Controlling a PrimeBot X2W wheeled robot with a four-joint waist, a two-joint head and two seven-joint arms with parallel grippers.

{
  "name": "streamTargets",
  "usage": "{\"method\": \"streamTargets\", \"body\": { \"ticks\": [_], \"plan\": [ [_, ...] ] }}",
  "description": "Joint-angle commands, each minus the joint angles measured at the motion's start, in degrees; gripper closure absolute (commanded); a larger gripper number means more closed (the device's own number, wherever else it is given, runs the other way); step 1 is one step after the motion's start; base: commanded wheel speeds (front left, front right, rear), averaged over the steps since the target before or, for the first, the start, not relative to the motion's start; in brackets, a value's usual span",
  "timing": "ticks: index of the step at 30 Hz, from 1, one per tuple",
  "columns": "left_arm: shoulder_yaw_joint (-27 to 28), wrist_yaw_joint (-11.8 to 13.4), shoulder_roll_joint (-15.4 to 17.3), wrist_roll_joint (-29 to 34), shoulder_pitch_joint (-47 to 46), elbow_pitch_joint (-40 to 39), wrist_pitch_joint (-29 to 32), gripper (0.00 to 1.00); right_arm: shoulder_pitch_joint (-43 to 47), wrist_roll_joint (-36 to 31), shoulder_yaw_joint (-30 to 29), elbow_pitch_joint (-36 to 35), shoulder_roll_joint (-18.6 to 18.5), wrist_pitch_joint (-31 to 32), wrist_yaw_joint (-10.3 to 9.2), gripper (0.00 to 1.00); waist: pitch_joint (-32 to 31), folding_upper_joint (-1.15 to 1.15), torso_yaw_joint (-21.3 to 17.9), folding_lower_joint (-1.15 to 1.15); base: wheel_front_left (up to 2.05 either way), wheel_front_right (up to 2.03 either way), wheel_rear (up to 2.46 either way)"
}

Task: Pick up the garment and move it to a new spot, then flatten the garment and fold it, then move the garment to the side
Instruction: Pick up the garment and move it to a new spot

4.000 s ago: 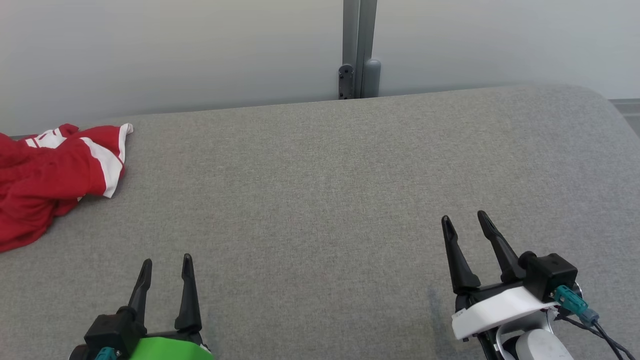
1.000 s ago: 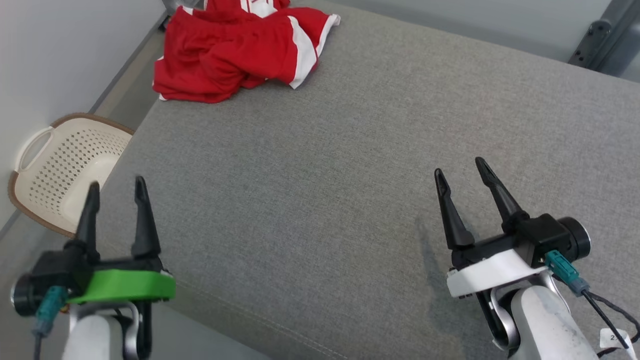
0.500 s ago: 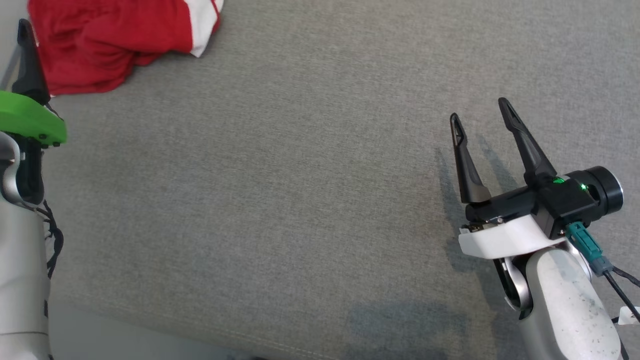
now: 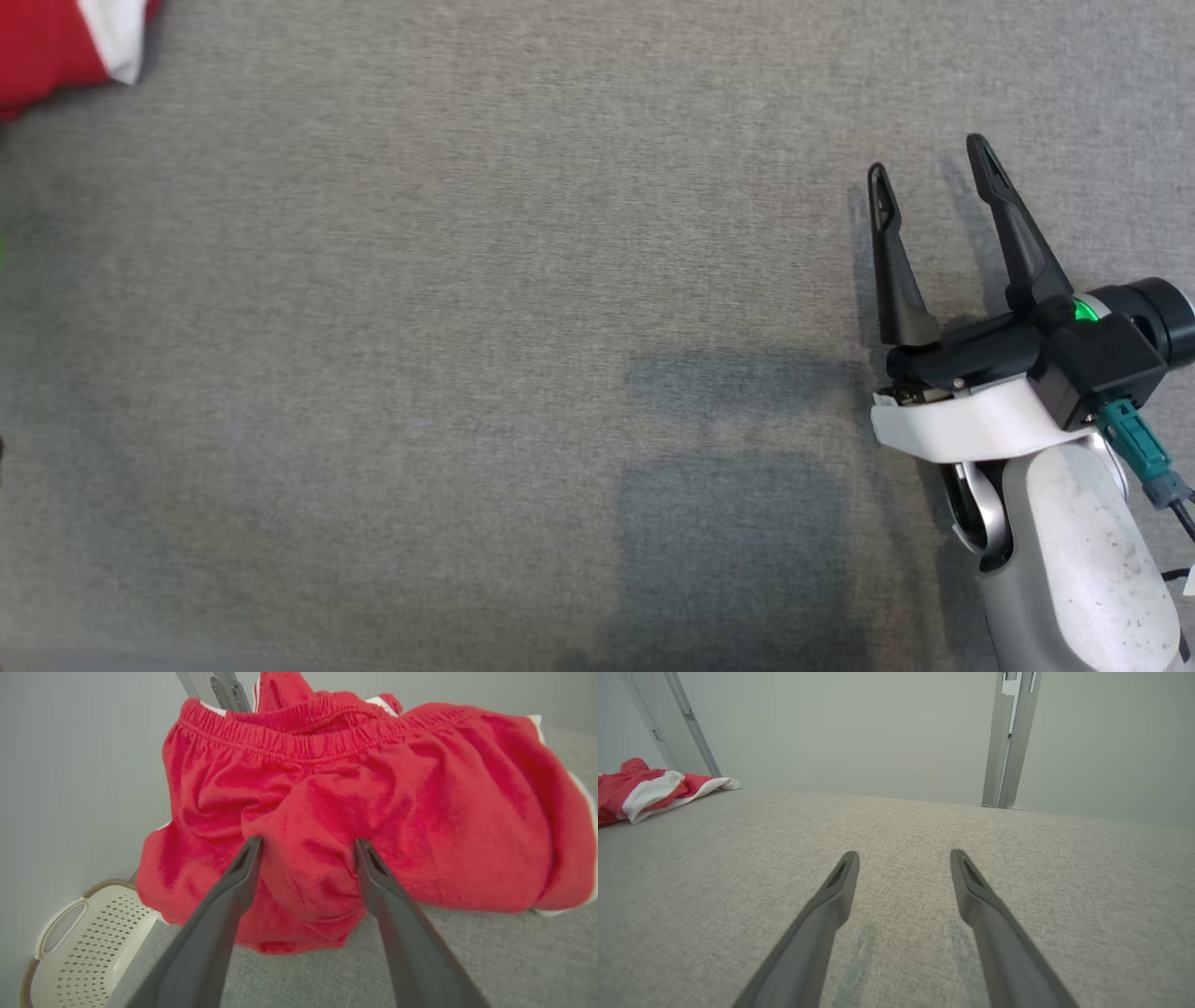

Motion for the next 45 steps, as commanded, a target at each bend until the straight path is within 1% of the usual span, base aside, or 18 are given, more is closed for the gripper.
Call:
{"method": "streamTargets", "body": {
  "ticks": [1,2,3,4,5,10,15,19,23,26,28,33,34,36,40,43,45],
  "plan": [
    [0.1,0.4,0.8,0.2,-1.1,1.0,-0.4,0.0,-1.2,0.4,0.2,-0.6,0.0,-0.2,0.0,0.0,2.6,0.0,-2.7,-0.01,0.0,0.0,0.0],
    [0.1,0.3,1.2,0.1,-1.4,1.7,-0.7,0.18,-1.3,0.5,0.3,-0.7,0.1,-0.2,0.0,0.0,2.6,0.0,-2.8,-0.01,0.0,0.0,0.0],
    [0.2,0.3,1.6,0.1,-1.8,2.2,-1.1,0.65,-1.4,0.6,0.4,-0.8,0.1,-0.2,0.0,0.0,2.6,0.0,-2.9,-0.01,0.0,0.0,0.0],
    [0.0,0.3,1.9,0.3,-2.1,2.5,-2.0,0.89,-1.6,0.7,0.5,-0.8,0.1,-0.2,0.0,0.0,2.4,0.0,-3.0,-0.01,0.0,0.0,0.0],
    [-0.1,0.2,2.2,0.6,-2.4,2.8,-2.9,1.0,-1.7,0.9,0.5,-0.8,0.1,-0.2,0.0,0.0,2.1,0.0,-3.1,-0.01,0.0,0.0,0.0],
    [-0.6,-0.1,3.9,1.2,-3.5,3.3,-6.2,1.0,-1.6,2.9,0.6,-0.1,0.1,-0.2,0.0,0.0,-1.3,0.0,-3.5,-0.01,0.0,0.0,0.0],
    [-1.8,-0.5,6.2,2.1,-4.5,2.0,-7.7,1.0,-0.3,5.0,0.5,1.2,0.1,-0.2,0.0,0.0,-7.3,0.0,-4.1,-0.01,0.0,0.0,0.0],
    [-3.6,-0.7,7.9,2.6,-5.1,-1.1,-8.0,1.0,1.1,6.9,0.5,2.1,0.1,-0.2,0.0,0.0,-12.4,0.0,-4.5,-0.01,0.0,0.0,0.0],
    [-6.6,-0.9,8.6,3.4,-5.0,-6.2,-7.2,1.0,2.8,8.6,0.5,3.1,0.1,-0.2,0.0,0.0,-17.6,0.0,-5.5,-0.01,0.0,0.0,0.0],
    [-9.7,-1.1,8.0,3.1,-3.9,-11.1,-5.6,1.0,4.1,9.8,0.2,3.7,0.1,-0.2,0.0,0.0,-21.2,0.0,-6.7,-0.01,0.0,0.0,0.0],
    [-13.6,-1.1,7.3,2.4,-2.4,-16.0,-3.9,1.0,5.1,10.4,-0.2,4.0,0.1,-0.2,0.0,0.0,-23.3,0.0,-7.7,-0.01,0.0,0.0,0.0],
    [-22.5,-1.0,7.2,-1.2,1.8,-29.3,0.8,1.0,7.6,11.2,-1.7,4.6,0.1,-0.2,0.0,0.0,-27.4,0.0,-11.0,-0.01,0.0,0.0,0.0],
    [-25.5,-1.0,6.9,-2.7,3.7,-34.1,2.6,1.0,8.5,11.4,-2.7,4.6,0.1,-0.2,0.0,0.0,-28.4,0.0,-12.6,-0.01,0.0,0.0,0.0],
    [-27.9,-1.0,6.3,-3.2,5.4,-38.1,3.8,1.0,9.2,11.5,-3.6,4.5,0.1,-0.2,0.0,0.0,-28.8,0.0,-14.1,-0.01,0.0,0.0,0.0],
    [-31.5,-0.8,3.7,-4.0,9.1,-43.4,4.8,1.0,10.2,11.7,-5.3,4.0,0.1,-0.2,0.0,0.0,-28.4,0.0,-17.5,-0.01,0.0,0.0,0.0],
    [-34.7,-0.8,0.9,-4.3,11.8,-44.3,5.2,1.0,9.9,12.0,-5.8,3.7,0.1,-0.2,0.0,0.0,-27.1,0.0,-20.3,-0.01,0.0,0.0,0.0],
    [-36.5,-0.8,-0.9,-4.4,12.9,-43.4,4.7,1.0,9.6,12.4,-6.1,3.5,0.1,-0.2,0.0,0.0,-26.2,0.0,-21.7,-0.01,0.0,0.0,0.0]
  ]
}}
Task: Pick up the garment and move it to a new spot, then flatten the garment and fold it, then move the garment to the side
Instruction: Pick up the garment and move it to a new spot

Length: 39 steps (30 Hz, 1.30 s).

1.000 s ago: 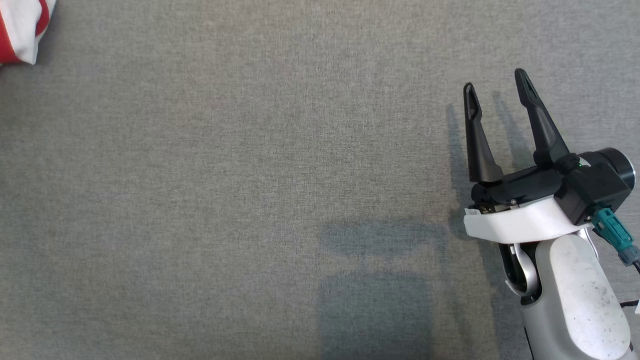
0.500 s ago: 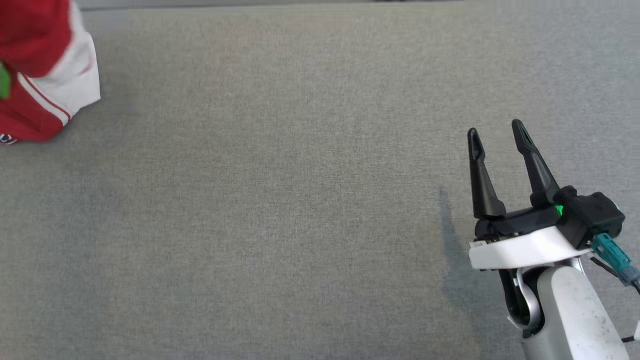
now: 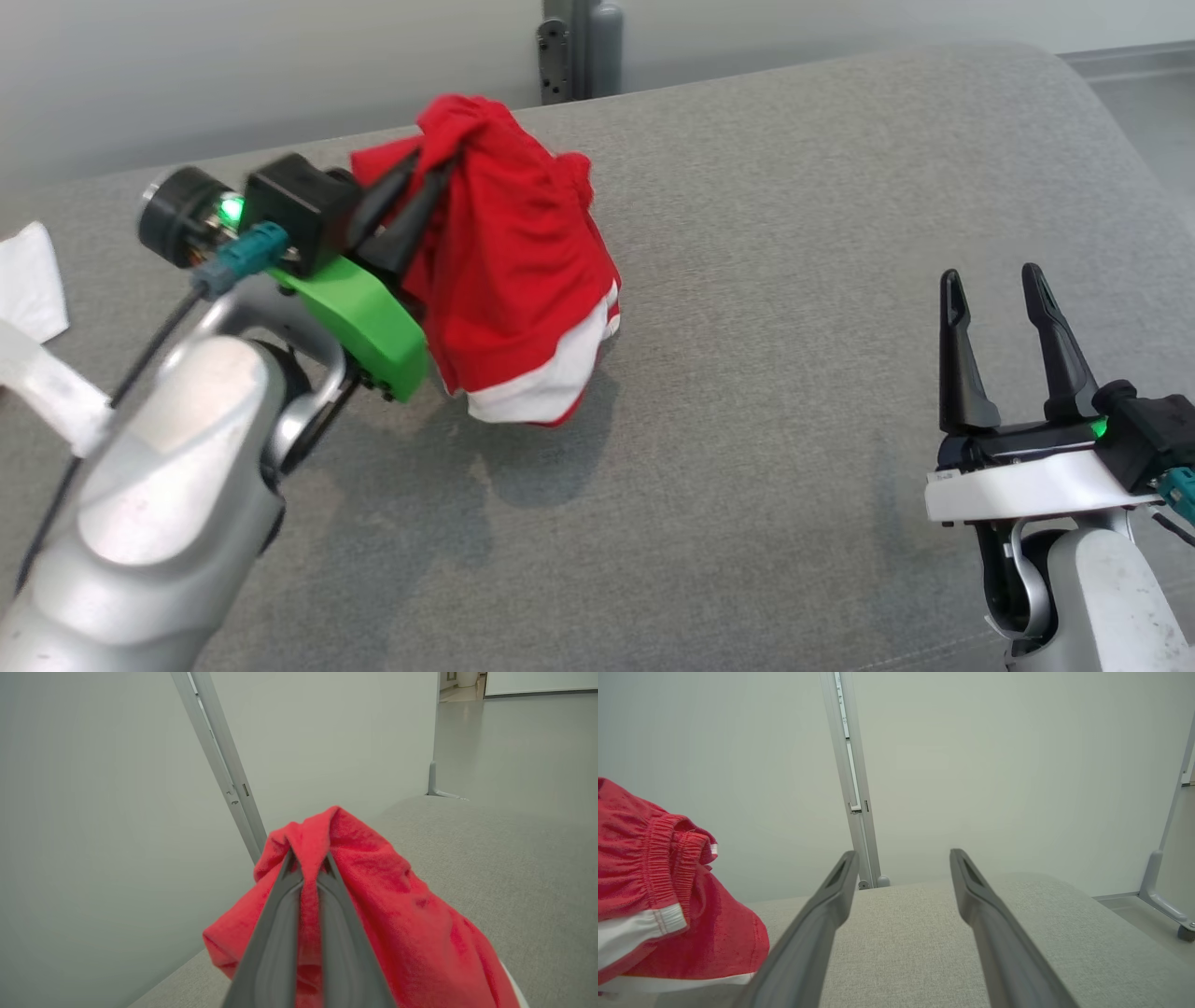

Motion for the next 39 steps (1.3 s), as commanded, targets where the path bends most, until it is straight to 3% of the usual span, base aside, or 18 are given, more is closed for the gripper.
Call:
{"method": "streamTargets", "body": {
  "ticks": [1,11,12,14,15,25,29,39],
  "plan": [
    [-0.9,0.2,-0.8,-0.2,1.0,1.1,-0.6,1.0,-0.2,0.5,-0.1,-0.3,0.0,-0.2,0.0,0.0,1.5,0.0,-5.4,0.0,0.0,0.0,0.0],
    [-4.8,0.3,-7.8,-0.6,2.4,20.4,-7.1,1.0,-2.3,2.9,1.7,-0.4,0.0,-0.2,0.0,0.0,6.2,0.0,-10.5,0.0,0.0,0.0,0.0],
    [-4.6,0.3,-8.4,-0.9,2.3,22.3,-8.2,0.66,-2.4,3.0,1.7,-0.3,0.0,-0.2,0.0,0.0,6.2,0.0,-10.6,0.0,0.0,0.0,0.0],
    [-4.6,0.3,-9.4,-1.4,2.5,25.4,-10.0,0.29,-2.3,2.8,1.6,0.0,0.0,-0.2,0.0,0.0,6.0,0.0,-10.4,0.0,0.0,0.0,0.0],
    [-4.6,0.3,-9.7,-1.6,2.5,26.8,-10.9,0.0,-2.1,2.7,1.7,0.1,0.0,-0.2,0.0,0.0,5.7,0.0,-10.1,0.0,0.0,0.0,0.0],
    [-3.1,0.2,-12.1,-2.7,4.4,30.7,-17.2,0.0,-0.3,0.7,2.0,0.9,0.0,-0.2,0.0,0.0,-0.3,0.0,-4.8,0.0,0.0,0.0,0.0],
    [-1.3,1.2,-12.4,-2.8,7.5,28.0,-17.7,0.0,1.0,-0.1,2.1,1.2,0.0,-0.2,0.0,0.0,-3.3,0.0,-2.4,0.0,0.0,0.0,0.0],
    [9.8,6.9,-12.2,0.6,23.1,12.6,-17.6,0.0,3.7,-1.0,2.8,2.7,0.0,-0.2,0.0,0.0,-7.7,0.0,2.0,0.0,0.0,0.0,0.0]
  ]
}}
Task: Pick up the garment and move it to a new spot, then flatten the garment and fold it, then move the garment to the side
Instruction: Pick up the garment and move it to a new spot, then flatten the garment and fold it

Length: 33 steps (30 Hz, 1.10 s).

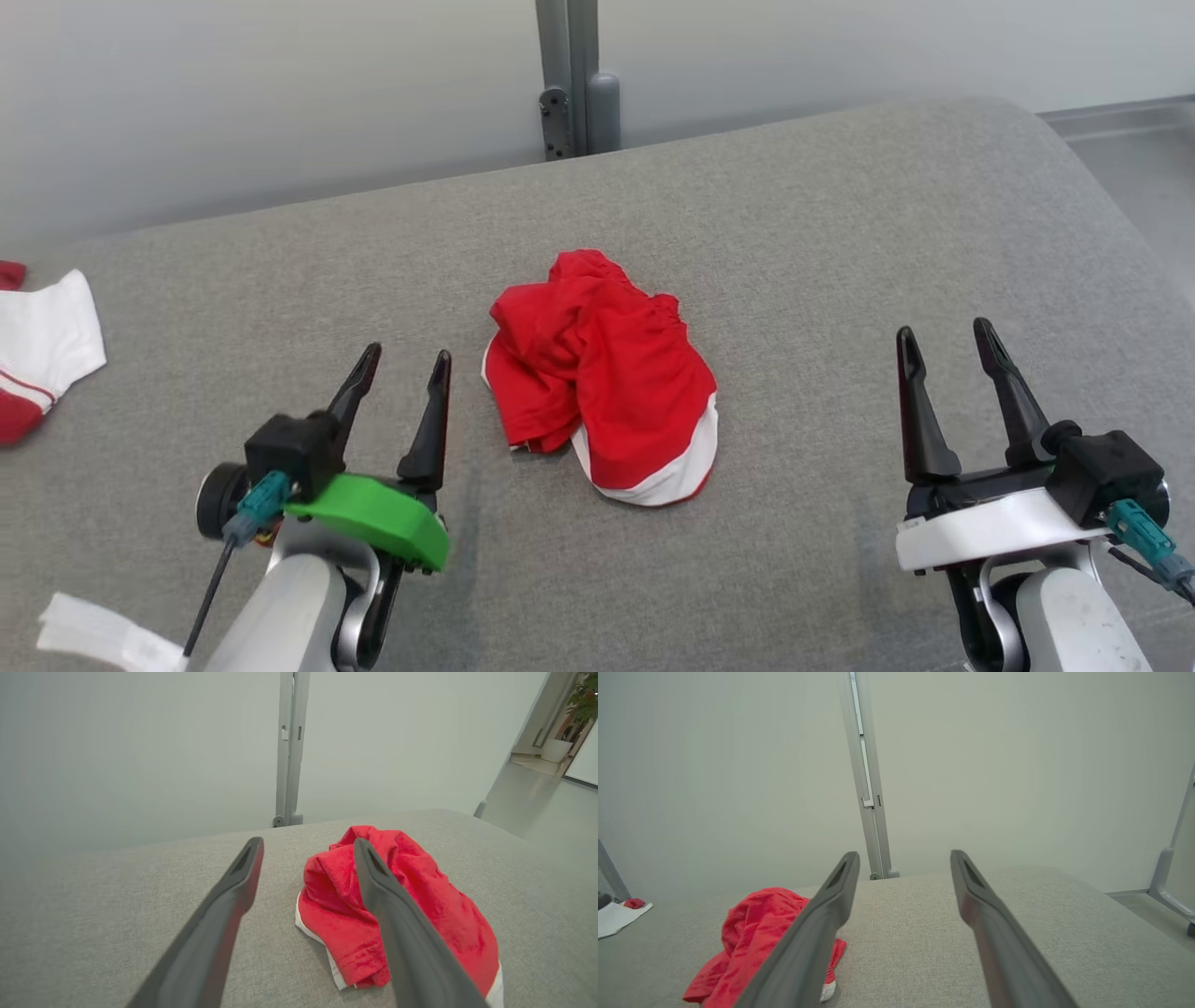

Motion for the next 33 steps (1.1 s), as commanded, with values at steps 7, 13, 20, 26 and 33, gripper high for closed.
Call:
{"method": "streamTargets", "body": {
  "ticks": [7,13,20,26,33],
  "plan": [
    [8.4,3.6,-1.9,3.9,13.0,-9.2,0.0,0.0,2.4,-0.8,1.0,1.2,-0.1,-0.2,0.0,0.0,-3.1,0.0,4.1,0.0,0.0,0.0,0.0],
    [14.4,3.4,-4.6,6.6,20.2,-14.1,0.0,0.0,3.6,0.1,0.7,2.9,-0.1,-0.2,0.0,0.0,-2.9,0.0,4.8,0.0,0.0,0.0,0.0],
    [18.6,1.7,-7.0,9.2,23.7,-14.9,0.0,0.0,4.3,1.7,0.9,5.1,-0.1,-0.2,0.0,0.0,-2.5,0.0,4.8,0.0,0.0,0.0,0.0],
    [20.9,0.2,-8.2,10.6,24.1,-14.6,0.0,0.0,3.5,1.8,1.3,6.2,-0.1,-0.2,0.0,0.0,-2.3,0.0,4.7,0.0,0.0,0.0,0.0],
    [22.0,-1.2,-8.8,11.6,23.8,-13.6,0.0,0.0,3.1,1.6,1.3,6.7,-0.1,-0.2,0.0,0.0,-2.2,0.0,4.7,0.0,0.0,0.0,0.0]
  ]
}}
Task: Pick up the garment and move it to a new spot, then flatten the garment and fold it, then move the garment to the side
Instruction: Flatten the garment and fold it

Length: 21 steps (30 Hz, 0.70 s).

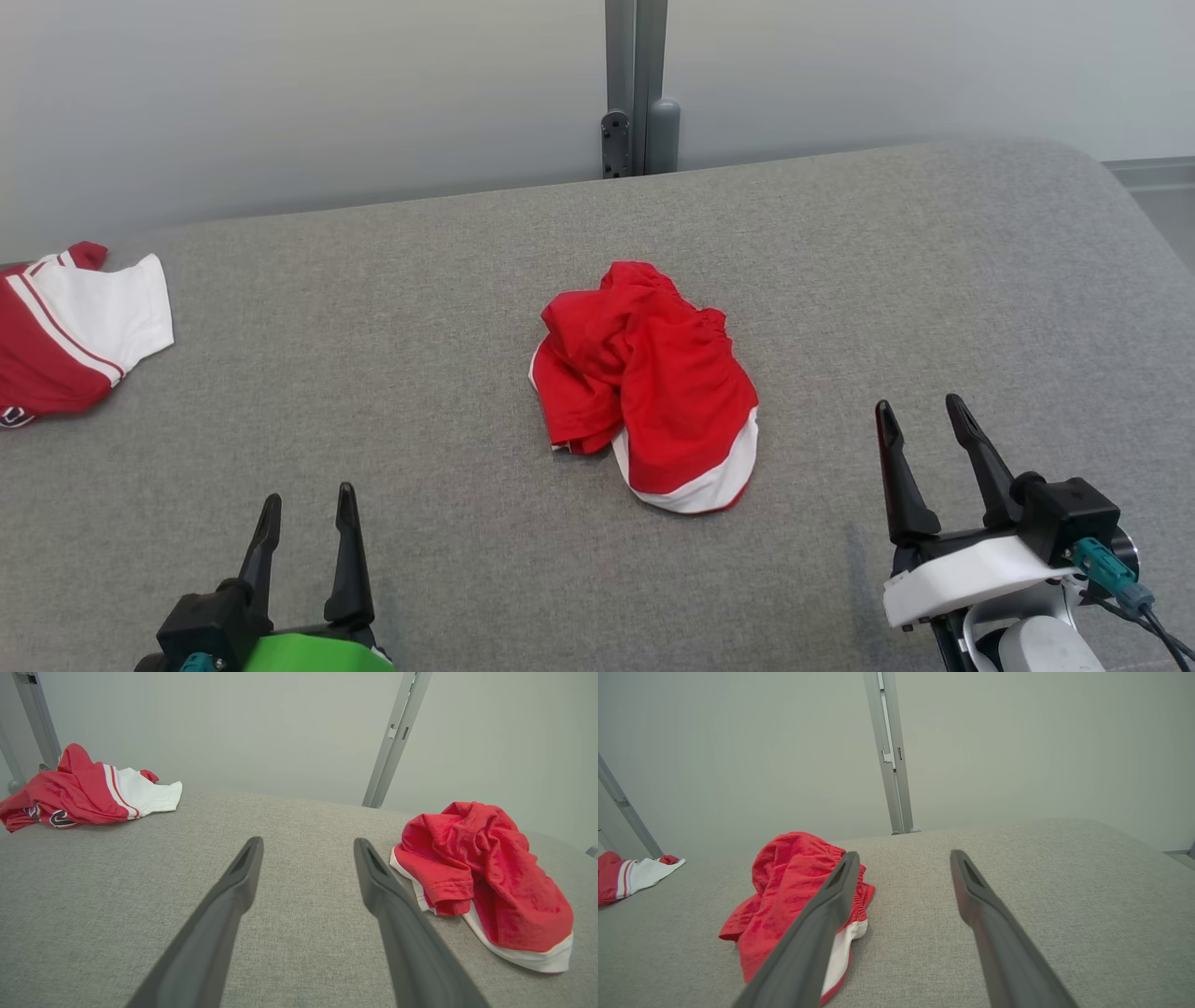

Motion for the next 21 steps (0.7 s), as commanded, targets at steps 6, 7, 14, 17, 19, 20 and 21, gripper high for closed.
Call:
{"method": "streamTargets", "body": {
  "ticks": [6,7,14,17,19,20,21],
  "plan": [
    [0.2,-0.9,-0.2,0.9,-0.4,0.7,0.0,0.0,-0.4,0.1,0.1,1.3,-0.1,-0.2,0.0,0.0,0.5,0.0,0.6,0.0,0.0,0.0,0.0],
    [0.1,-1.0,-0.3,1.0,-0.6,0.7,0.0,0.0,-0.6,0.0,0.4,2.1,-0.1,-0.2,0.0,0.0,0.7,0.0,0.8,0.0,0.0,0.0,0.0],
    [-0.8,-1.2,-0.3,1.0,-2.4,1.1,0.0,0.0,-6.9,2.1,5.0,15.5,-0.1,-0.2,0.0,0.0,3.2,0.0,4.6,0.0,0.0,0.0,0.0],
    [-1.1,-0.9,-0.3,0.6,-3.1,0.9,0.0,0.0,-10.5,4.3,5.6,20.7,-0.1,-0.2,0.0,0.0,4.5,0.0,6.4,0.0,0.0,0.0,0.0],
    [-1.3,-0.6,-0.3,0.5,-3.5,0.7,0.0,0.0,-12.9,5.8,5.7,23.7,-0.1,-0.2,0.0,0.0,5.3,0.0,7.4,0.0,0.0,0.0,0.0],
    [-1.4,-0.5,-0.3,0.3,-3.7,0.7,0.0,0.0,-13.9,6.9,5.6,25.2,-0.1,-0.2,0.0,0.0,5.7,0.0,7.9,0.0,0.0,0.0,0.0],
    [-1.4,-0.5,-0.3,0.2,-3.9,0.7,0.0,0.0,-14.9,8.0,5.8,26.6,-0.1,-0.2,0.0,0.0,6.0,0.0,8.2,0.0,0.0,0.0,0.0]
  ]
}}
